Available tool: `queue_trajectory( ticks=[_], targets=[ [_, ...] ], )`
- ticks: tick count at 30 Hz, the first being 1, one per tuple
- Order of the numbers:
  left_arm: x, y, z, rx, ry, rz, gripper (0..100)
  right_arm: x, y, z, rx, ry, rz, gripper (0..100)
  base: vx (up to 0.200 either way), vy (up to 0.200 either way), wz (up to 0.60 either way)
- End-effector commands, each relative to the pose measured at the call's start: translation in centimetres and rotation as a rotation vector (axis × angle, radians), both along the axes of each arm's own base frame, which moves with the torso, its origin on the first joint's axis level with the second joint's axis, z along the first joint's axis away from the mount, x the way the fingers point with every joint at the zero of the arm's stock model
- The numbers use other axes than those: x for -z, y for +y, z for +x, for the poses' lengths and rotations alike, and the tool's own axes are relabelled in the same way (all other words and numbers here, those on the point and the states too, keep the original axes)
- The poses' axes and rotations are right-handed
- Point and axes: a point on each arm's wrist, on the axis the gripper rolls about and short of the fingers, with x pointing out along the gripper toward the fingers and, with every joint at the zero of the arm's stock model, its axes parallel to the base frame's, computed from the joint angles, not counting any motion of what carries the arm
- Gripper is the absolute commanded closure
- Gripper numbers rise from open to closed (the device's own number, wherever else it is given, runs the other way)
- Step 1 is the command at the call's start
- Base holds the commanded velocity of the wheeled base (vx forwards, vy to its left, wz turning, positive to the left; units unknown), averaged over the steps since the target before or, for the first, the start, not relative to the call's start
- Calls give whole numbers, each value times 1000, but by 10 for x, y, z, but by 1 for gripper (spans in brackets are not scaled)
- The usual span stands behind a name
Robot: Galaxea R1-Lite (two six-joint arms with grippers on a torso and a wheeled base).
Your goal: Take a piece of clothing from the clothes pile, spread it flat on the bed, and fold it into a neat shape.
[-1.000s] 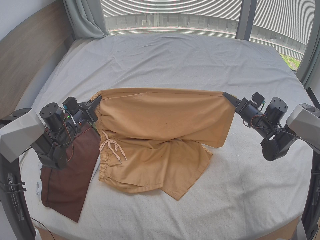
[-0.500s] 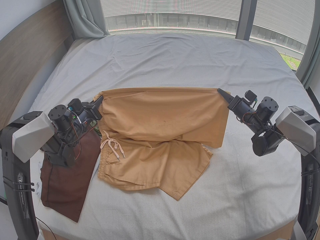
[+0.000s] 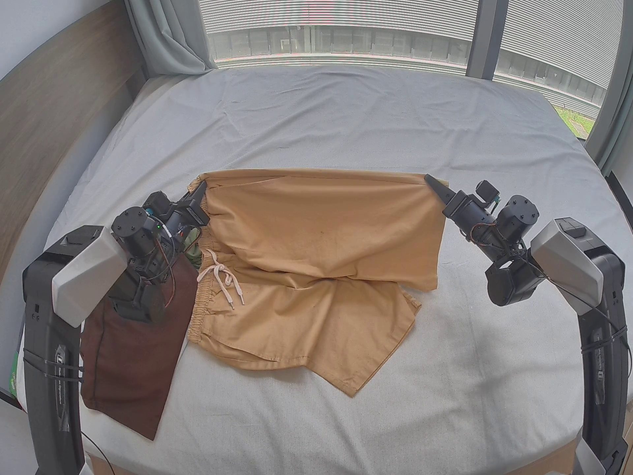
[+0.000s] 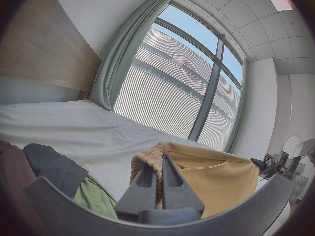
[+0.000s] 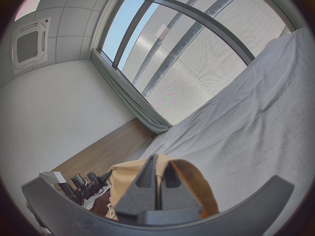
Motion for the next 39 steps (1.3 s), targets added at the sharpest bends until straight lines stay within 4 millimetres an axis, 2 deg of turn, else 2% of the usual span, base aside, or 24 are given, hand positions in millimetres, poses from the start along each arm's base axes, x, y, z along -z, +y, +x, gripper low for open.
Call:
queue_trajectory(
  ticks=[1, 12, 39],
  targets=[
    [14, -3, 5, 0, 19, -4, 100, 10, -4, 10, 10, -10, 1, 100, 0, 0, 0],
    [19, -6, 13, 6, 2, -10, 100, -2, -9, 24, 23, -45, 5, 100, 0, 0, 0],
    [16, -6, 19, 1, -27, -25, 100, -4, -11, 38, 30, -51, 4, 100, 0, 0, 0]
  ],
)
